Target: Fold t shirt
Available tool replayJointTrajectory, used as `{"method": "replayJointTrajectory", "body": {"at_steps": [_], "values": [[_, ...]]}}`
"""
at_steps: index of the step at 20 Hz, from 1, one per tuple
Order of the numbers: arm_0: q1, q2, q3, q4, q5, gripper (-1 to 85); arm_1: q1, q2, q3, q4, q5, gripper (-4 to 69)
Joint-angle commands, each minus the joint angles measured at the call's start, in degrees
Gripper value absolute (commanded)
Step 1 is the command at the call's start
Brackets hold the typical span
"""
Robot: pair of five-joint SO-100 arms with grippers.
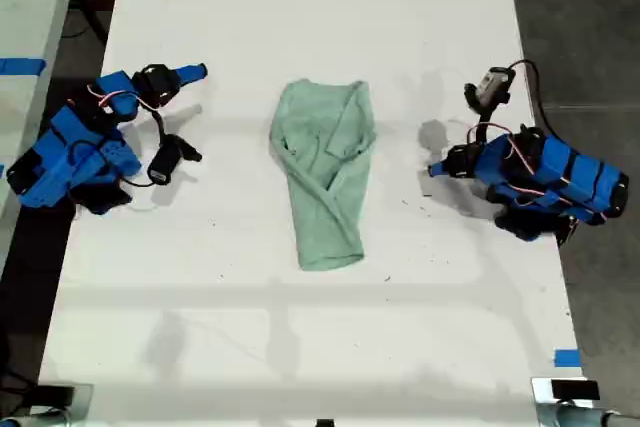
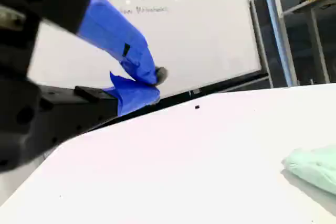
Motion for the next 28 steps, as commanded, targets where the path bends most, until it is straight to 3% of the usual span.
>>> {"method": "replayJointTrajectory", "body": {"at_steps": [1,5,8,13,17,26,28], "values": [[-2.11,1.14,0.18,3.96,-15.64,-0.3,-4.48,-0.09,-11.87,7.56,29.18,0.8],[-1.58,-4.92,-12.30,14.68,-20.13,-0.3,-7.65,-9.84,-23.12,7.47,30.67,0.8],[2.29,-22.24,-27.25,17.23,-23.47,-0.3,-14.06,-20.57,-30.59,2.90,33.40,0.6],[20.04,-58.89,-59.33,19.78,-27.69,-0.3,-23.03,-50.63,-51.06,1.49,37.44,1.2],[34.89,-84.02,-80.07,26.37,-32.43,-0.3,-30.67,-67.24,-59.77,-2.81,40.43,2.3],[54.40,-121.38,-104.77,26.37,-42.36,-0.3,-33.40,-97.21,-81.21,-5.89,36.12,0.9],[56.78,-130.34,-113.03,26.89,-40.96,6.8,-32.70,-98.44,-81.83,-6.50,35.33,0.9]]}}
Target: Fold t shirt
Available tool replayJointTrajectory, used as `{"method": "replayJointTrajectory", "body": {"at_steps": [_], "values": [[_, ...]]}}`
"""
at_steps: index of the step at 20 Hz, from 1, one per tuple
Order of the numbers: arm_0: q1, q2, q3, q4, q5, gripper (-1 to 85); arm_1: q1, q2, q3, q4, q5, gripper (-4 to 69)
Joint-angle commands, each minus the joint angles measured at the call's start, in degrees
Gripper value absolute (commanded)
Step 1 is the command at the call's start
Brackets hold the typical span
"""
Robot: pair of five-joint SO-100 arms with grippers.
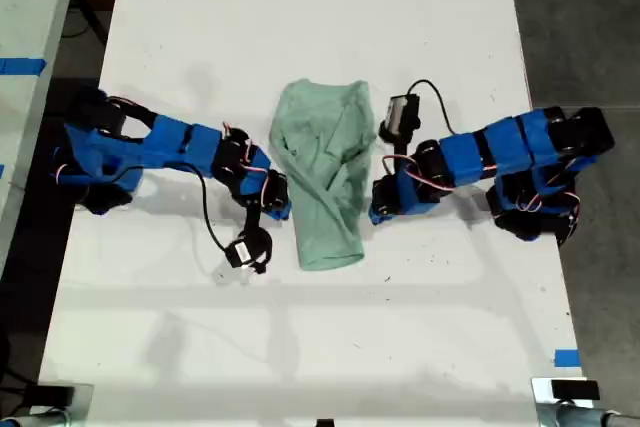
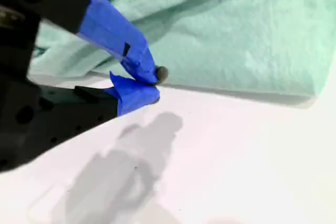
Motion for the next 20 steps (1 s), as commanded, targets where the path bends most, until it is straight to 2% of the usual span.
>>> {"method": "replayJointTrajectory", "body": {"at_steps": [1,2,5,7,10,14,18,19,20], "values": [[3.60,-8.44,-13.10,0.18,0.70,12.4,0.53,0.00,-4.48,-1.41,-1.67,0.8],[4.57,-11.43,-16.87,0.70,1.05,16.6,0.70,0.00,-4.83,-1.23,-1.93,0.8],[5.98,-16.44,-23.73,3.25,-0.70,19.8,1.14,0.00,-6.15,0.53,-2.55,0.8],[5.89,-17.84,-23.99,2.37,-1.05,17.2,1.23,0.00,-6.86,1.41,-2.81,0.8],[4.48,-22.68,-24.17,0.97,-0.97,3.7,0.70,-0.26,-7.03,1.76,-2.55,0.8],[3.87,-25.40,-24.70,-0.09,-0.18,-0.3,-0.97,-2.46,-6.24,1.49,-1.05,0.8],[4.22,-25.40,-24.96,-1.85,0.70,-0.3,-1.32,-5.19,-6.15,-1.67,-0.79,1.2],[4.31,-25.40,-24.96,-1.85,0.79,-0.3,-1.14,-5.80,-5.98,-2.90,-0.70,2.5],[4.31,-25.40,-24.96,-1.85,0.79,-0.3,-0.88,-6.50,-5.71,-4.39,-1.49,9.6]]}}
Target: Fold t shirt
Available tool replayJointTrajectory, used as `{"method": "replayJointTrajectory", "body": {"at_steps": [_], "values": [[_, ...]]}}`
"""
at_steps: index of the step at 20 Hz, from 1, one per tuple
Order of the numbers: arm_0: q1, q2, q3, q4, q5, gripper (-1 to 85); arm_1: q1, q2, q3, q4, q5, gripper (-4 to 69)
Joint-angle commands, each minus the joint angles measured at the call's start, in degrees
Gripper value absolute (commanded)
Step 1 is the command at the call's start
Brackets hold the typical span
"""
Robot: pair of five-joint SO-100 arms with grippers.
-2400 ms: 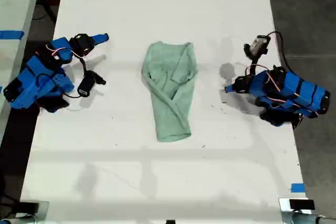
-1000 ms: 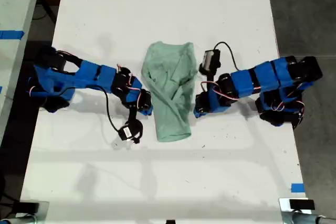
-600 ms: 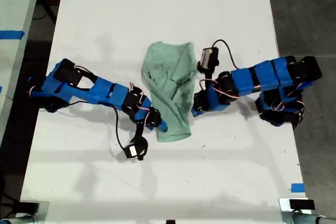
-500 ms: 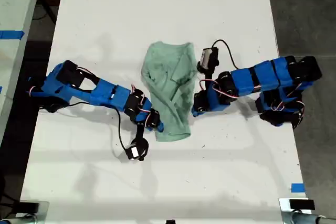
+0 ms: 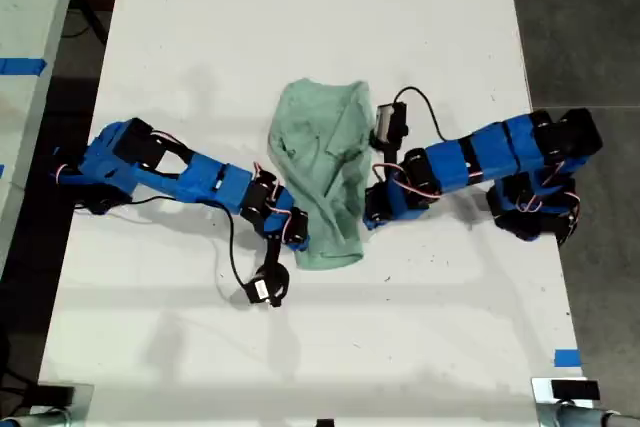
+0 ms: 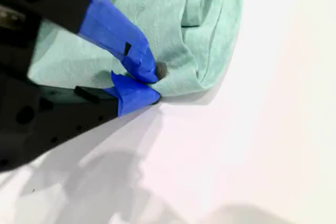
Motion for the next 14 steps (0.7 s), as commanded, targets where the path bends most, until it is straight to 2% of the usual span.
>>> {"method": "replayJointTrajectory", "body": {"at_steps": [1,2,5,7,9,10,14], "values": [[-0.88,0.18,-1.23,-0.62,1.23,-0.3,0.00,-0.70,-2.55,-3.96,-0.62,15.5],[-0.79,0.18,-1.23,-0.62,1.23,-0.3,0.18,-1.67,-2.81,-4.83,-1.23,19.9],[-0.53,0.53,-1.23,-0.79,1.41,-0.3,0.35,-4.83,-2.90,-7.47,-1.67,20.8],[-0.35,1.05,-1.23,-0.79,1.41,-0.3,0.09,-7.21,-2.29,-9.93,-0.79,14.2],[-0.62,0.79,-0.97,-0.70,1.76,-0.3,-0.26,-10.02,-2.11,-12.66,-0.35,14.0],[-1.23,0.00,-0.97,-0.35,1.93,-0.3,-0.79,-11.43,-2.64,-13.10,0.53,-0.2],[-1.58,0.09,-1.41,-0.79,3.25,-0.3,-4.83,-13.80,-5.54,-13.27,3.16,-0.2]]}}
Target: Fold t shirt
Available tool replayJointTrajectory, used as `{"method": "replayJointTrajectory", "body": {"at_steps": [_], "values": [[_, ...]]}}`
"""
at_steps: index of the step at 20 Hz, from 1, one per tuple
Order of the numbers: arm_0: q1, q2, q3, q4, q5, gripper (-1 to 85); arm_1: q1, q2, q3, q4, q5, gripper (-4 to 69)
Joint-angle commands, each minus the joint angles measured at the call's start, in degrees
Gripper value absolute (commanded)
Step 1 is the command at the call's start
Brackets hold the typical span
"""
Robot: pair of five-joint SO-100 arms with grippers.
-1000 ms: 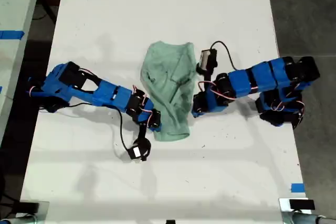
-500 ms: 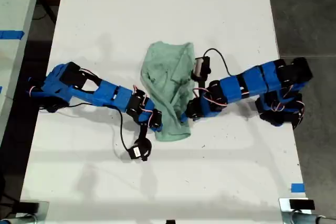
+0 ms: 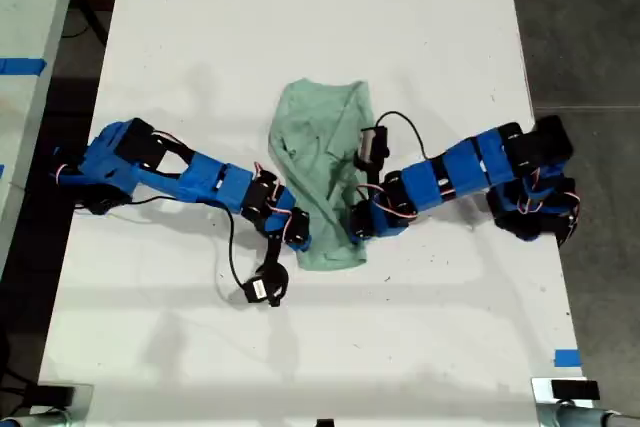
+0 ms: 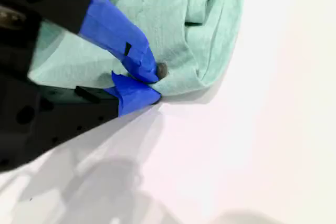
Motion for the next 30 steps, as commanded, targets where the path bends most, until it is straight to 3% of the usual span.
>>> {"method": "replayJointTrajectory", "body": {"at_steps": [1,4,7,9,12,18,19,20,21,22,28,30], "values": [[-0.79,1.76,-1.14,-0.35,2.64,-0.3,-3.96,0.09,-4.92,0.00,2.81,-0.2],[0.88,6.68,-1.49,0.62,7.47,-0.3,-6.50,0.35,-14.24,11.25,5.89,-0.2],[-1.67,17.67,0.44,9.32,8.88,-0.3,-3.52,5.27,-23.20,20.30,-0.26,-0.2],[-7.03,24.26,1.67,15.73,11.69,-0.3,2.20,11.87,-22.68,22.50,-5.54,-0.2],[-17.31,30.50,1.76,19.07,19.78,-0.3,14.06,20.92,-17.23,25.40,-12.13,-0.2],[-38.06,24.70,2.81,20.04,30.67,-0.3,37.62,26.54,-8.53,23.12,-27.51,0.1],[-40.69,22.94,2.81,19.51,31.11,2.6,40.69,26.37,-7.12,22.41,-28.30,6.2],[-42.89,21.45,2.72,19.51,31.29,14.8,43.24,26.37,-6.33,21.45,-30.23,25.8],[-45.00,20.57,2.72,19.51,31.82,20.7,45.35,26.28,-6.42,21.62,-31.99,38.1],[-46.85,20.21,2.72,19.86,32.26,21.6,47.37,26.28,-7.38,22.68,-33.75,39.9],[-51.33,35.24,5.71,23.55,33.57,15.6,53.88,38.94,-6.24,34.37,-34.80,27.5],[-52.12,45.44,11.07,23.20,32.96,10.1,52.29,50.36,0.88,35.24,-32.08,16.0]]}}
